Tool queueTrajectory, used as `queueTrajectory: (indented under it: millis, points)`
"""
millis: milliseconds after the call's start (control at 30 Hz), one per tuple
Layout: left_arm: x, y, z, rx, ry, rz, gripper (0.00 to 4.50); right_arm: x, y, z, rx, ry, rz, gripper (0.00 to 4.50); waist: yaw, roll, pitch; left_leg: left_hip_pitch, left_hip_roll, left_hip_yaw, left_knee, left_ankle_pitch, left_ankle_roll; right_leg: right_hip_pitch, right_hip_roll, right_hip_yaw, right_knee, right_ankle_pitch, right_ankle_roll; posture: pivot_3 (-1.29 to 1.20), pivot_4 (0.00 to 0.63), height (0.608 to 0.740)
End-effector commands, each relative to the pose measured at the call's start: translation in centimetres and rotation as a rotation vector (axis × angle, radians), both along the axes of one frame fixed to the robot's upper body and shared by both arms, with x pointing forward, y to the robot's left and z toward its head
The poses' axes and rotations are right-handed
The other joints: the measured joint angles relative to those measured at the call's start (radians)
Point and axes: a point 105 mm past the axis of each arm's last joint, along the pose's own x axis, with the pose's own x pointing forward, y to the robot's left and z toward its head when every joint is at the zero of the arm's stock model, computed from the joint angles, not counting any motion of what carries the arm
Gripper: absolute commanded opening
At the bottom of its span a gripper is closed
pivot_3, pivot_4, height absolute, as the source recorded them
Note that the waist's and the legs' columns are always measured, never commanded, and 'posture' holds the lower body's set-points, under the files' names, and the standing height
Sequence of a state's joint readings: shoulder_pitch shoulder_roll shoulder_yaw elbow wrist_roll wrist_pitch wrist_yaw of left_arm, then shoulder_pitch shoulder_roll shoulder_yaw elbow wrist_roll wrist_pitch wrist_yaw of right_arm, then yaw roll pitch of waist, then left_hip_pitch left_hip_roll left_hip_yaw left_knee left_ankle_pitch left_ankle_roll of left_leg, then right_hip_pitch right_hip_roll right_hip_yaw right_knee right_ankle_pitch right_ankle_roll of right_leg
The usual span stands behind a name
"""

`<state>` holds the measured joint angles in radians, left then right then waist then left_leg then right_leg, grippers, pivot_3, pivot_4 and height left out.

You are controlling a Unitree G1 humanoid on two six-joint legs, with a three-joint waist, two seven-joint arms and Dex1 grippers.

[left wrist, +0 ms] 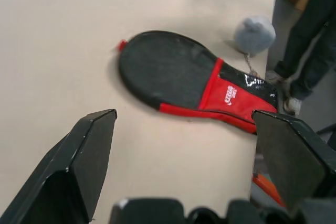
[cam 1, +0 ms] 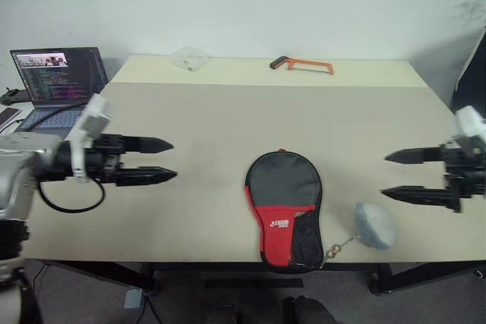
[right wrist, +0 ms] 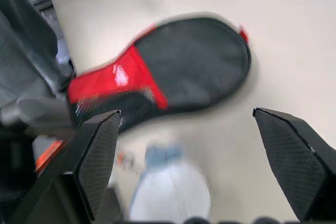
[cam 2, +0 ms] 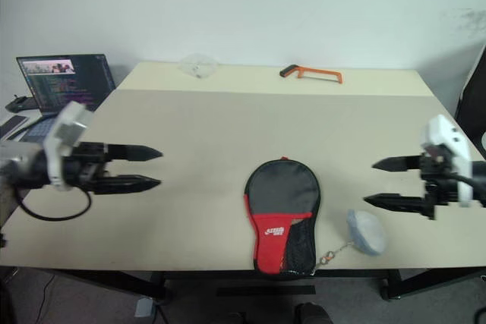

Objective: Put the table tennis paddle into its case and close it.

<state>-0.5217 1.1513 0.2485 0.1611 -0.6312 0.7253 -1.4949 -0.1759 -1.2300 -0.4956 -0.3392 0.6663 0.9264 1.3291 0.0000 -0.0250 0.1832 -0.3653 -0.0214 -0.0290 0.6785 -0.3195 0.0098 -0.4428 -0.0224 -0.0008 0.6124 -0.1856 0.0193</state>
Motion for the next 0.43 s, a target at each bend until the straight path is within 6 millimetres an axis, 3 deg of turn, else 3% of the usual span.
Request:
queueTrajectory:
  millis: [33,133,233,433]
  points:
    - [-1.1,2.6,2.9,-0.011,-0.066,0.047,4.50,-1.2,-1.7,1.3,-0.070,-0.031,-0.050,4.42,-0.001,0.000,0.000,0.000,0.000,0.001,0.000,0.000,0.000,0.000,0.000,0.000,0.000,0.000,0.001,0.00,0.150,0.740]
    - [-1.1,4.1,1.2,0.094,-0.024,0.099,4.50,-1.2,-3.0,1.0,-0.141,-0.052,-0.100,4.42,-0.001,0.000,0.000,0.002,0.000,0.003,0.000,0.000,0.000,0.001,-0.001,0.002,0.000,-0.002,0.004,0.00,0.150,0.740]
    - [-0.7,4.2,0.1,0.098,-0.022,0.123,4.50,-1.1,-3.2,0.6,-0.159,-0.068,-0.091,4.42,-0.002,0.001,0.000,0.003,0.000,0.005,0.001,0.000,0.000,0.001,-0.001,0.004,0.001,-0.002,0.005,0.00,0.150,0.740]
    - [-0.6,3.2,-1.5,0.091,-0.004,0.100,4.50,-0.6,-0.6,1.6,-0.124,-0.105,0.026,4.42,-0.003,0.000,0.000,0.004,0.000,0.006,0.002,0.000,0.000,0.000,-0.001,0.008,0.005,-0.002,0.005,0.00,0.150,0.740]
